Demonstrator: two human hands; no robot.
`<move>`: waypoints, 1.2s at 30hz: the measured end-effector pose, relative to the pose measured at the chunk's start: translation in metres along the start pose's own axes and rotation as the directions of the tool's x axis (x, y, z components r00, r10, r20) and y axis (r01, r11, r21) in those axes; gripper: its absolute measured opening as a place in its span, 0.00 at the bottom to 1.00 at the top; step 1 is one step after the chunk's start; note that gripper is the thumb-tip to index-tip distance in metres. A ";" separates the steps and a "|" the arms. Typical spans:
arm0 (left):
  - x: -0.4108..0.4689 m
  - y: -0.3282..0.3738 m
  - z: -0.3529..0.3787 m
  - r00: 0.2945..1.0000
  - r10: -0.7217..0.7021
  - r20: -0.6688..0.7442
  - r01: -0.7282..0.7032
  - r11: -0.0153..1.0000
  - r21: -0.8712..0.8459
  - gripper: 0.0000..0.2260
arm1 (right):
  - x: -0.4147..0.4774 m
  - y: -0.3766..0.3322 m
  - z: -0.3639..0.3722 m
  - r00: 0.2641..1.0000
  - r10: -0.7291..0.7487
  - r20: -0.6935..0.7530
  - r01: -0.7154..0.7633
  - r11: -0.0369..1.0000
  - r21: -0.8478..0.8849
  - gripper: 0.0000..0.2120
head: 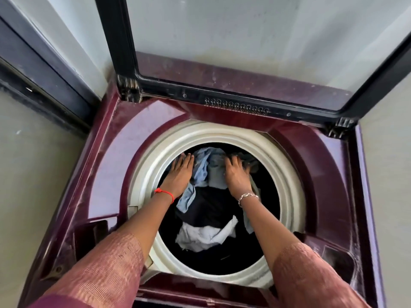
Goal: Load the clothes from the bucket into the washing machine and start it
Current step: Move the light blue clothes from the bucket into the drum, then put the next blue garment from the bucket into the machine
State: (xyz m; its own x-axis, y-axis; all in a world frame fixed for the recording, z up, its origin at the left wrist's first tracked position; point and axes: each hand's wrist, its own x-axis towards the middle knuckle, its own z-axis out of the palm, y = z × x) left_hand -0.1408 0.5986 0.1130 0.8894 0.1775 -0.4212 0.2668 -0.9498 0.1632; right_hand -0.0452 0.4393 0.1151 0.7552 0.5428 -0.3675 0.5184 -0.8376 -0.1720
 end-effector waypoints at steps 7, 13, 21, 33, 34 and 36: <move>-0.016 0.007 -0.011 0.998 0.060 0.012 -0.059 0.998 -0.038 0.31 | -0.009 0.000 -0.018 0.996 -0.032 0.078 0.029 0.999 0.045 0.23; -0.036 0.026 -0.041 0.991 0.129 0.033 -0.125 0.987 -0.105 0.30 | -0.038 -0.003 -0.054 0.992 -0.057 0.110 0.052 0.997 0.049 0.22; -0.074 0.067 -0.106 0.945 0.296 -0.140 -0.315 0.939 -0.142 0.33 | -0.109 0.003 -0.116 0.998 -0.010 -0.062 0.014 0.998 0.060 0.19; -0.123 0.172 -0.165 0.765 0.585 -0.270 -0.607 0.795 0.003 0.33 | -0.234 0.054 -0.170 0.904 0.227 -0.362 -0.167 0.968 0.188 0.23; -0.123 0.182 -0.165 0.755 0.600 -0.263 -0.617 0.787 0.022 0.33 | -0.243 0.062 -0.169 0.893 0.253 -0.373 -0.190 0.962 0.198 0.24; -0.124 0.208 -0.165 0.729 0.639 -0.245 -0.644 0.762 0.071 0.33 | -0.261 0.083 -0.166 0.864 0.308 -0.398 -0.225 0.944 0.243 0.26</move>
State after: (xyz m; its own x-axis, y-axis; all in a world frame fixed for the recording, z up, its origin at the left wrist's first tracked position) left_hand -0.1347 0.4219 0.3468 0.9102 -0.4140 0.0159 -0.3953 -0.8563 0.3324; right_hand -0.1327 0.2386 0.3483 0.9720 0.2349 -0.0068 0.2220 -0.9271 -0.3021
